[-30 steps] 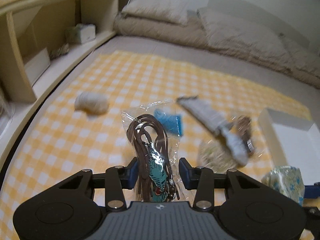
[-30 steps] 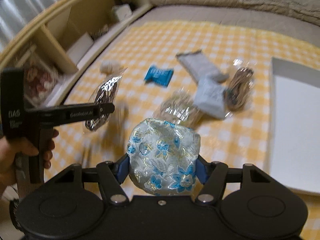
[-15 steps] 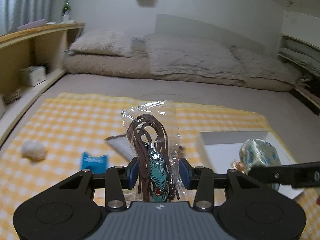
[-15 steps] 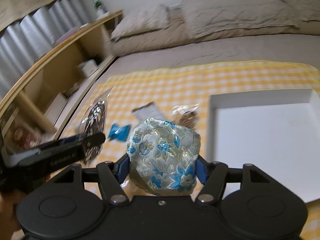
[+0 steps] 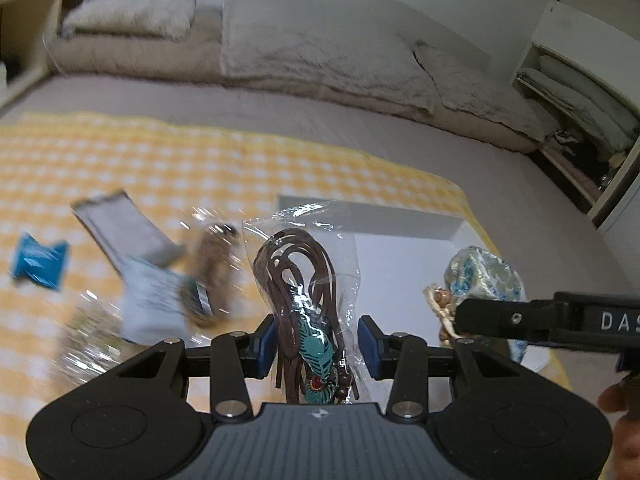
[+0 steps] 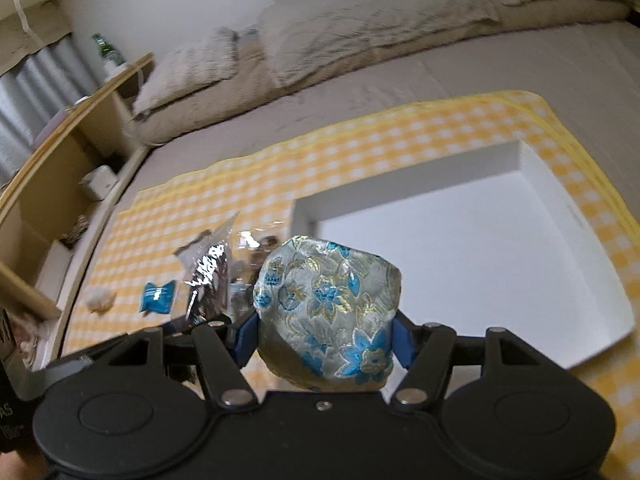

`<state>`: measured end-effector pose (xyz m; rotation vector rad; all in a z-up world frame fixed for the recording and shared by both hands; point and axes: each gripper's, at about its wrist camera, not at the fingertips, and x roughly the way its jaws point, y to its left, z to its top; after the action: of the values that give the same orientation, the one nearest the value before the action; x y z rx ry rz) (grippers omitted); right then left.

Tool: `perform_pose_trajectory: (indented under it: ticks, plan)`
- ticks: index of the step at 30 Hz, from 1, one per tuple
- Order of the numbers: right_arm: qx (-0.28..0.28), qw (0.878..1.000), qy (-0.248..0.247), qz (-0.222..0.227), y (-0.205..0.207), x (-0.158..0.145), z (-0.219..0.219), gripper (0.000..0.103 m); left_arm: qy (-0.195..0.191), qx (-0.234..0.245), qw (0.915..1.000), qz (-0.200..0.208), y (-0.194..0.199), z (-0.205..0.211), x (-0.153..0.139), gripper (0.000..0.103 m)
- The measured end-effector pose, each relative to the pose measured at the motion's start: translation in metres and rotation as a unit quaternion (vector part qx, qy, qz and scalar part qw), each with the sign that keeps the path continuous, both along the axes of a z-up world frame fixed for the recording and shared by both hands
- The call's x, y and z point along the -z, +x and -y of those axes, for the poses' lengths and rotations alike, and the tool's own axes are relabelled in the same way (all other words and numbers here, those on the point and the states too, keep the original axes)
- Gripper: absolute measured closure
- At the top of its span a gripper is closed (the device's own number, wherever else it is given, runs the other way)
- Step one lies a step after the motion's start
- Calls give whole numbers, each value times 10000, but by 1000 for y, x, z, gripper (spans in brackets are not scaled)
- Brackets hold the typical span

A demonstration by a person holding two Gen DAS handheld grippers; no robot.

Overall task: Organize soft objects
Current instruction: 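Carry both items into the white box and open both grippers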

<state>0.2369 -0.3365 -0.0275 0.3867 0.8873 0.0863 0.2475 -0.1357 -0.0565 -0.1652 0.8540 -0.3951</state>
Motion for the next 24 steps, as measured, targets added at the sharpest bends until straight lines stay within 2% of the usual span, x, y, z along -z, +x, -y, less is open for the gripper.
perform_pose_trajectory:
  ticks: [2, 8, 14, 19, 24]
  plan:
    - [86, 9999, 6, -57, 0, 3, 8, 37, -199, -43, 9997, -134, 1, 7, 6, 59]
    - [241, 9995, 4, -223, 3, 11, 26, 37, -431, -101, 9988, -214, 5, 26, 22, 59]
    - [388, 9988, -30, -313, 7, 16, 38, 37, -259, -124, 9994, -180, 12, 28, 32, 57]
    - [412, 9983, -59, -411, 12, 21, 40, 37, -181, -115, 9997, -132, 11, 25, 32, 23]
    - [336, 9981, -65, -506, 15, 26, 36, 37, 122, 48, 9996, -249, 8, 24, 32, 15]
